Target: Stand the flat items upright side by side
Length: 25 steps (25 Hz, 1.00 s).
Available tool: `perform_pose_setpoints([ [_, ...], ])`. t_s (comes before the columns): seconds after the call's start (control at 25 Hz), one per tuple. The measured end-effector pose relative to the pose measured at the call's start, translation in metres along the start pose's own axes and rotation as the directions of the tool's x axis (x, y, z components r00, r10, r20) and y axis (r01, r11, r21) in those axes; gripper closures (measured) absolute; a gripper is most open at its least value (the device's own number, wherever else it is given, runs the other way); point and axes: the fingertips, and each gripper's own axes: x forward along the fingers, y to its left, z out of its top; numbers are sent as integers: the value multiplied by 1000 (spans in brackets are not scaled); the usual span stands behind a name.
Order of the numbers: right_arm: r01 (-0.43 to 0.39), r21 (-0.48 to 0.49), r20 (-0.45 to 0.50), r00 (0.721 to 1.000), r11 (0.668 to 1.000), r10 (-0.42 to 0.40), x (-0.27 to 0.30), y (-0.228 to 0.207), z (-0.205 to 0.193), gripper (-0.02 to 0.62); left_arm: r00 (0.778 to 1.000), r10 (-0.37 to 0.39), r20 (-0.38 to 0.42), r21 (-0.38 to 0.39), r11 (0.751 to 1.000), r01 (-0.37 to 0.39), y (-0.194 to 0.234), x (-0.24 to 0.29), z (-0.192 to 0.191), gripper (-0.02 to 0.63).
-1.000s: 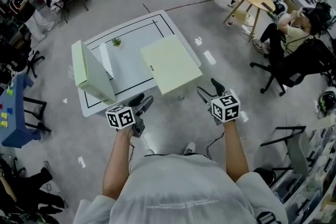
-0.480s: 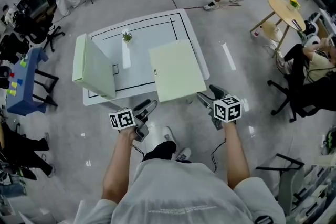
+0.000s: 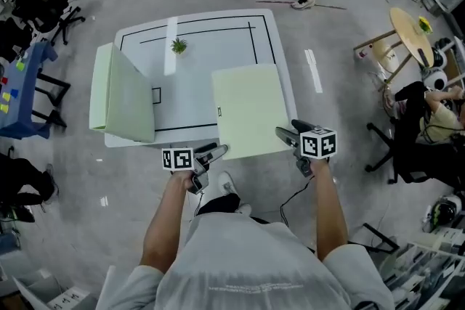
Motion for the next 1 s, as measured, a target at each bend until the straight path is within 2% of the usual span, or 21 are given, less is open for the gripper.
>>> perform_pose_setpoints([
  [0.12, -55, 36, -57, 997, 998, 57, 20, -3, 3, 250, 997, -71, -38, -43, 997, 69, 6, 9, -6, 259],
  [0.36, -92, 35, -143, 985, 995, 97, 49, -14, 1, 232, 979, -204, -6, -93, 975, 202, 13, 23, 7, 259],
  [0.56, -152, 49, -156, 975, 987, 158, 53, -17, -2, 222, 982, -186, -24, -105, 978, 182, 15, 36, 3, 259],
  [0.72, -199, 79, -195, 958, 977, 211, 59, -18, -5, 215, 983, -182, -7, -122, 976, 179, 13, 39, -1, 266],
  [1.0, -291, 22, -255, 923, 956, 287, 57, -20, -4, 213, 991, -130, 30, -113, 985, 133, -3, 41, -11, 273],
])
